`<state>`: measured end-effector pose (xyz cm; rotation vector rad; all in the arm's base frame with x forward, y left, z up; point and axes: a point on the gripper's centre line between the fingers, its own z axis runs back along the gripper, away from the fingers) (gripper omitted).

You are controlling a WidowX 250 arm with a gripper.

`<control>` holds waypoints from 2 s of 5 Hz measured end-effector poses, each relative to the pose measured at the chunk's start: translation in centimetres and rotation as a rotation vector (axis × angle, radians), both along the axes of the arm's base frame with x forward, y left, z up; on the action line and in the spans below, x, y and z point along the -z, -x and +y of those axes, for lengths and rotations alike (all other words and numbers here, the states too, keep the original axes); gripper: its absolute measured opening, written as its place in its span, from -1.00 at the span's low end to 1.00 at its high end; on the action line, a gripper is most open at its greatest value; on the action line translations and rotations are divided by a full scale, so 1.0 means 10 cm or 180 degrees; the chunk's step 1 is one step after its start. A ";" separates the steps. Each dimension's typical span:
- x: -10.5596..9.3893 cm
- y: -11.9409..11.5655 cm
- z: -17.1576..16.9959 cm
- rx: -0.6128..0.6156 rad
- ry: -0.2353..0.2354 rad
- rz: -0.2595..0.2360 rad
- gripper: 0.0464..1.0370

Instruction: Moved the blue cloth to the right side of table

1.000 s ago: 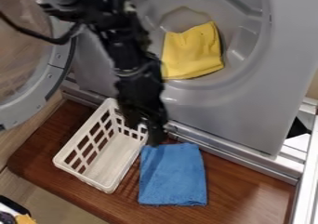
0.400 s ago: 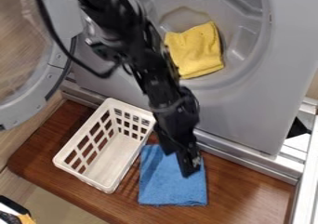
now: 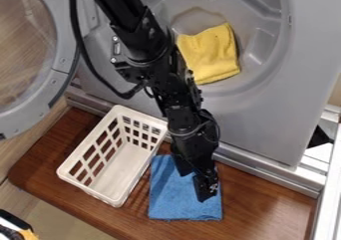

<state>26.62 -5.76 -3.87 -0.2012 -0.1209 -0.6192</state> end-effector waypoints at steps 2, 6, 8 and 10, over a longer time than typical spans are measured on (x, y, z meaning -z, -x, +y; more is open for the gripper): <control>0.16 0.03 0.09 -0.0094 -0.0195 -0.0007 0.93; 0.39 0.03 0.12 -0.0099 -0.0424 -0.0006 0.93; 0.39 -0.01 0.01 -0.0071 -0.0428 0.0014 0.93; 0.32 -0.05 -0.50 0.0296 -0.0155 -0.0045 0.93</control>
